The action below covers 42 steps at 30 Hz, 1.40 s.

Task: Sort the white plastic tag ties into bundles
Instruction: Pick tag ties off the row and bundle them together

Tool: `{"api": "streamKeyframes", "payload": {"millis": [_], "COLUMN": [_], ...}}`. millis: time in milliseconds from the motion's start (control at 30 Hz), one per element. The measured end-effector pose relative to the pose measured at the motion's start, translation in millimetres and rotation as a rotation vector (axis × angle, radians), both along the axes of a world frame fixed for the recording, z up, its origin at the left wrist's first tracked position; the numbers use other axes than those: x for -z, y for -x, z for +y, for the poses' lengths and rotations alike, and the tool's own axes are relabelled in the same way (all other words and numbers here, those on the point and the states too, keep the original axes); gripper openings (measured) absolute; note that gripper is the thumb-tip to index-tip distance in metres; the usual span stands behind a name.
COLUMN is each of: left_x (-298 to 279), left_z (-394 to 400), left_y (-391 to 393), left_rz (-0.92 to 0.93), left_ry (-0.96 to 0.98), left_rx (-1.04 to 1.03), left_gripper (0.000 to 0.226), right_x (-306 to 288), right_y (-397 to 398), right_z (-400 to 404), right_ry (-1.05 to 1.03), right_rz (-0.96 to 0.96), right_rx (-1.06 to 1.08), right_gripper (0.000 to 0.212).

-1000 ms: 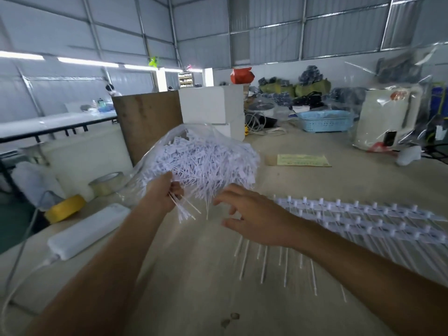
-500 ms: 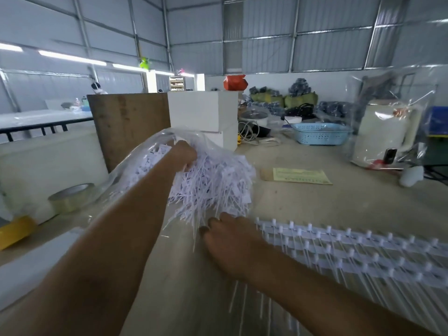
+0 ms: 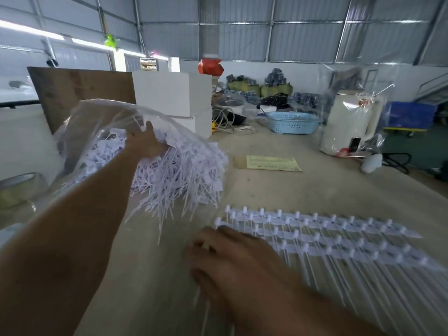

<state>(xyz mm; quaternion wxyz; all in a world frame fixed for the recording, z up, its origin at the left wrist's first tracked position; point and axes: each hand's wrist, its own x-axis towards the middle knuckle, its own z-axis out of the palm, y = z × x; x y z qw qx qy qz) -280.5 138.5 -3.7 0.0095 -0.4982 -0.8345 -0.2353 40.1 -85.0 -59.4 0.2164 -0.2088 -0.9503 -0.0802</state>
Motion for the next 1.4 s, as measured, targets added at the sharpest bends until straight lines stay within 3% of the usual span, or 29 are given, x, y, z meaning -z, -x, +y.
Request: {"api": "streamKeyframes", "payload": {"millis": [133, 200, 300, 367, 533, 600, 767, 833, 900, 967, 1067, 1167, 1267, 1400], "left_x": [-19.8, -21.4, 4.4, 27.0, 50.7, 48.1, 37.0, 37.4, 35.6, 31.0, 15.6, 6.8, 14.9, 37.6], "left_z": [-22.1, -46.9, -95.9, -130.7, -185.6, -185.0, -155.1, -146.7, -145.6, -151.5, -167.5, -181.2, -194.5, -204.7], "left_y": [4.2, -5.9, -37.2, -69.0, -140.5, -158.3, -190.6, -200.5, -207.5, -210.1, -212.2, -218.1, -229.7, -236.5], "left_rz": [-0.033, 0.02, 0.202, 0.283, 0.384, 0.314, -0.03, -0.21, -0.478, -0.808, -1.09, -1.103, -0.96, -0.938], "left_ry": [0.008, -0.05, -0.287, -0.4, -0.452, -0.432, -0.215, -0.114, -0.136, -0.278, -0.363, -0.369, -0.397, -0.406], "left_rx": [0.102, 0.124, 0.079, 0.097, 0.401, 0.499, 0.529, 0.524, 0.568, 0.627, 0.741, 0.837, 0.889, 0.842], "left_gripper": [0.077, 0.059, 0.02, 0.018, 0.009, 0.008, 0.047, 0.051, 0.037, 0.016, 0.006, 0.007, 0.012, 0.015], "right_x": [-9.6, -8.5, -0.5, 7.4, -0.4, -13.1, -44.2, -52.0, -56.8, -60.9, -71.9, -83.8, -84.3, -59.6], "right_y": [-50.7, -83.3, -119.5, -128.7, -131.1, -131.7, -141.9, -147.6, -154.5, -162.3, -171.0, -177.9, -172.8, -145.1], "right_z": [55.3, 92.3, 126.8, 133.2, 128.5, 123.4, 108.5, 103.7, 100.1, 96.4, 87.1, 73.1, 55.5, 50.2], "right_ry": [0.119, 0.261, 0.356, 0.283, 0.284, 0.319, 0.211, 0.249, 0.305, 0.297, 0.285, 0.542, 0.933, 0.908], "right_rz": [0.084, 0.058, -0.176, -0.268, -0.025, 0.091, 0.305, 0.351, 0.351, 0.429, 0.417, 0.269, 0.145, -0.065], "right_rx": [0.205, 0.348, 0.552, 0.589, 0.577, 0.574, 0.517, 0.445, 0.418, 0.39, 0.34, 0.266, 0.199, 0.166], "right_gripper": [0.018, 0.026, 0.031, 0.024, 0.014, 0.011, 0.007, 0.007, 0.01, 0.012, 0.019, 0.008, 0.034, 0.022]}}
